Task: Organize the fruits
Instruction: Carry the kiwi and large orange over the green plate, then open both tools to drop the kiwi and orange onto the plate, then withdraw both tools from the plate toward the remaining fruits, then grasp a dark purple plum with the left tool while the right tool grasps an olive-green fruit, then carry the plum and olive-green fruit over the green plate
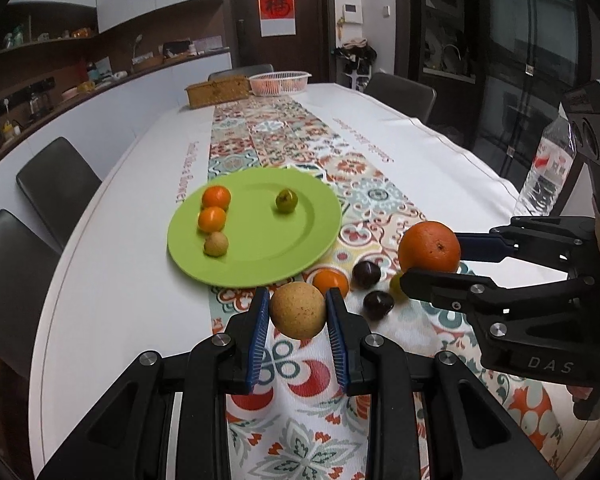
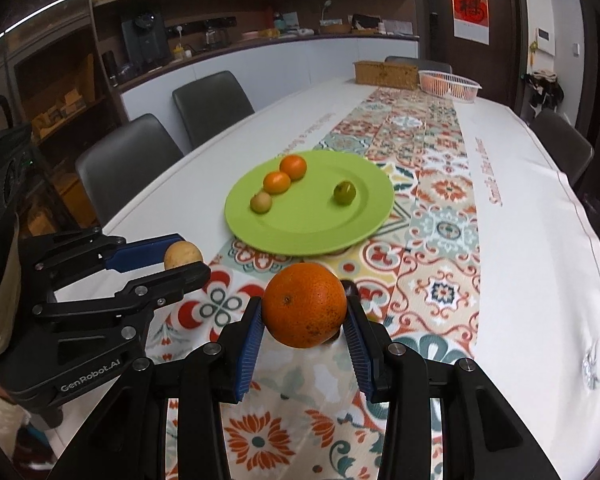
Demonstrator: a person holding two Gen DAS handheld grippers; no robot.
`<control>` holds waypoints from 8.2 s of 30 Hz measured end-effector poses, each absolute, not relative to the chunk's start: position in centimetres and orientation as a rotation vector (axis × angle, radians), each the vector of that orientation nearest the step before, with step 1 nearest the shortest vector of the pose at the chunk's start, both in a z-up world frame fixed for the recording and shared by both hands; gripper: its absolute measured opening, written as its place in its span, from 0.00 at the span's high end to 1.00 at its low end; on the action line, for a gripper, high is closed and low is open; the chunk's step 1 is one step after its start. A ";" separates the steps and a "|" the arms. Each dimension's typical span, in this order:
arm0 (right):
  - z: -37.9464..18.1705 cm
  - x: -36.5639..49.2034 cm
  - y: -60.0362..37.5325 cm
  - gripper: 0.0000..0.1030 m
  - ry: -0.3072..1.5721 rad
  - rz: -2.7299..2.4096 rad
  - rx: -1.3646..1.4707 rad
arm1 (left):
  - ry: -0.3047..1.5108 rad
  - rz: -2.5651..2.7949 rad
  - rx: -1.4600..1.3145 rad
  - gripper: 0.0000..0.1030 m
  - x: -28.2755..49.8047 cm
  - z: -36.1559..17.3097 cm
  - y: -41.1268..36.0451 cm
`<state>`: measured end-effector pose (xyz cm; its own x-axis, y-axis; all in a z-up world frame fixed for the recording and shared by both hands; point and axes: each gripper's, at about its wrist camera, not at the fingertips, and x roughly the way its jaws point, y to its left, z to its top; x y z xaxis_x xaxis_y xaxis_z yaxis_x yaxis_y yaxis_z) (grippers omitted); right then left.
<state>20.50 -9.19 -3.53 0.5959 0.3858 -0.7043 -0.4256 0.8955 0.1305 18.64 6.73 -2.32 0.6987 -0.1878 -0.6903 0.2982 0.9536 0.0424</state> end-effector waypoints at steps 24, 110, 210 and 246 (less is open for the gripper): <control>-0.5 28.3 -8.8 0.60 0.739 0.489 -0.055 | 0.659 -0.212 0.100 0.72 24.3 0.9 7.3; -0.9 20.5 -13.5 0.52 0.625 0.530 -0.224 | 0.576 -0.229 0.156 0.37 16.1 -0.9 2.9; -0.2 23.6 -11.4 0.73 0.608 0.628 -0.094 | 0.566 -0.260 0.133 0.73 19.1 1.7 4.1; -3.4 36.9 -5.4 0.73 0.773 0.588 -0.142 | 0.740 -0.231 -0.007 0.73 33.6 -2.7 9.9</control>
<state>36.87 -5.37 -3.45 0.5651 0.4476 -0.6930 -0.5491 0.8310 0.0890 33.64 9.90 -2.73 0.7142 -0.2115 -0.6672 0.2064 0.9745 -0.0879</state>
